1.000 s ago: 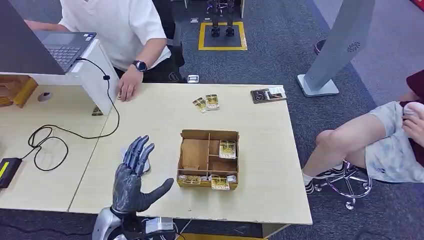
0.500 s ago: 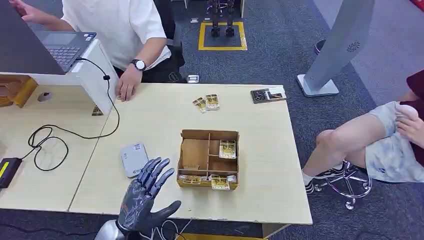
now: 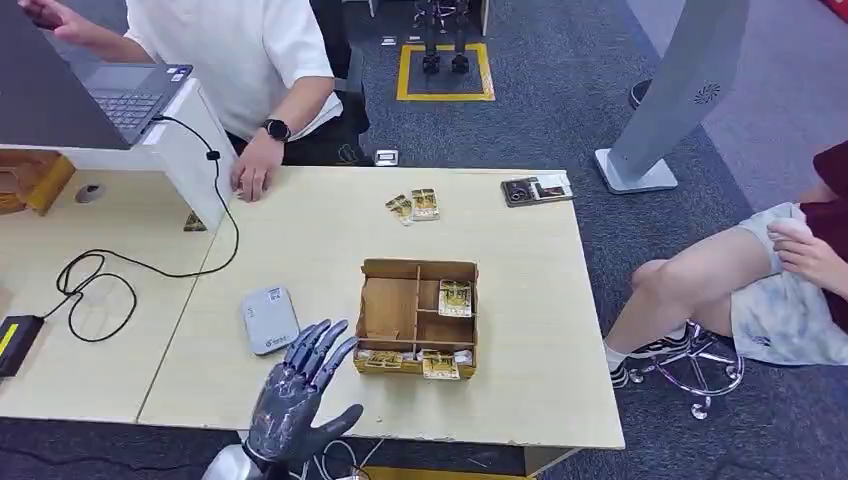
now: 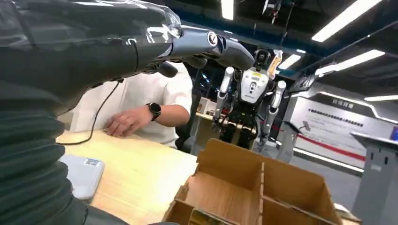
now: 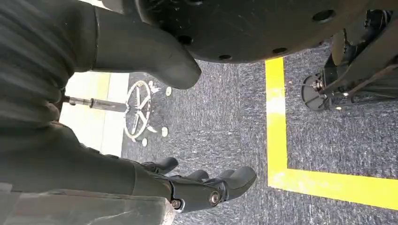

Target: Pass the card to the sensor for recognition and then transmit it.

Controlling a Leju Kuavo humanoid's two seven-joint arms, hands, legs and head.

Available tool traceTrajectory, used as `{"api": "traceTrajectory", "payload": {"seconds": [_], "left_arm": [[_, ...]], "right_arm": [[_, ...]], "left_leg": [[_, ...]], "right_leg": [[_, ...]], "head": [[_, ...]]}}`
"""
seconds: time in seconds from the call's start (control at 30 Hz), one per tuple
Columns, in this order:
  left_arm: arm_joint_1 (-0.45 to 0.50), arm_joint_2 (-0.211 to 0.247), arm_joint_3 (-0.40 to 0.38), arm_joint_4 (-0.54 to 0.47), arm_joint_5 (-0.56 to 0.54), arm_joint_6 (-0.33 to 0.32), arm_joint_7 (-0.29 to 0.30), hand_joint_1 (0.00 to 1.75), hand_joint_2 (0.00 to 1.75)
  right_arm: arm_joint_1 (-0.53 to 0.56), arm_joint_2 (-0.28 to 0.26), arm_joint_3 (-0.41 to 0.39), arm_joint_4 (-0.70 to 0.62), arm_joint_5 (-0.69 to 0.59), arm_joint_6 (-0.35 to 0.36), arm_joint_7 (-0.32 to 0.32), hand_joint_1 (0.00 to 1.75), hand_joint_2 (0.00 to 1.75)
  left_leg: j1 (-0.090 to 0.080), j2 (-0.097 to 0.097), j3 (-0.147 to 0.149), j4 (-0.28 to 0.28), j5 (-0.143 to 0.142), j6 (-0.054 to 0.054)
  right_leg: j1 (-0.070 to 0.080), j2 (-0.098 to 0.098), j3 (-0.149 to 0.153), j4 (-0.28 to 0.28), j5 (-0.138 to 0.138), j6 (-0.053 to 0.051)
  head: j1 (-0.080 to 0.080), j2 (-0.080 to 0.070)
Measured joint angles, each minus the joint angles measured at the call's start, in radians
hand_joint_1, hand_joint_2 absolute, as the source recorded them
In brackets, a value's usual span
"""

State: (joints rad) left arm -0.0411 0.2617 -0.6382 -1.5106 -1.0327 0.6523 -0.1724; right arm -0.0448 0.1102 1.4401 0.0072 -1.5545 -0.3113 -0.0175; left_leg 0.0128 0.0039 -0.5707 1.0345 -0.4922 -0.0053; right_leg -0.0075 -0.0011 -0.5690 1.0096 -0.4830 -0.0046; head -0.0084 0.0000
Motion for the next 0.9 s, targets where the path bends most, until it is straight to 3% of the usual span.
{"api": "traceTrajectory", "payload": {"seconds": [0.5, 0.9], "left_arm": [[-0.059, 0.000, -0.042, 0.067, -0.180, -0.123, 0.216, 0.00, 1.75], [-0.107, -0.003, -0.060, 0.085, -0.218, -0.256, 0.297, 0.00, 1.75]], "right_arm": [[0.000, 0.000, 0.000, 0.000, 0.000, 0.000, 0.007, 0.00, 1.75], [-0.001, 0.000, 0.000, 0.001, 0.000, 0.006, 0.017, 0.00, 1.75]], "left_leg": [[0.000, 0.000, 0.000, 0.000, 0.000, 0.000], [0.000, 0.000, 0.000, 0.000, 0.000, 0.000]], "right_leg": [[0.000, 0.000, 0.000, 0.000, 0.000, 0.000], [0.000, 0.000, 0.000, 0.000, 0.000, 0.000]], "head": [[0.000, 0.000], [0.000, 0.000]]}}
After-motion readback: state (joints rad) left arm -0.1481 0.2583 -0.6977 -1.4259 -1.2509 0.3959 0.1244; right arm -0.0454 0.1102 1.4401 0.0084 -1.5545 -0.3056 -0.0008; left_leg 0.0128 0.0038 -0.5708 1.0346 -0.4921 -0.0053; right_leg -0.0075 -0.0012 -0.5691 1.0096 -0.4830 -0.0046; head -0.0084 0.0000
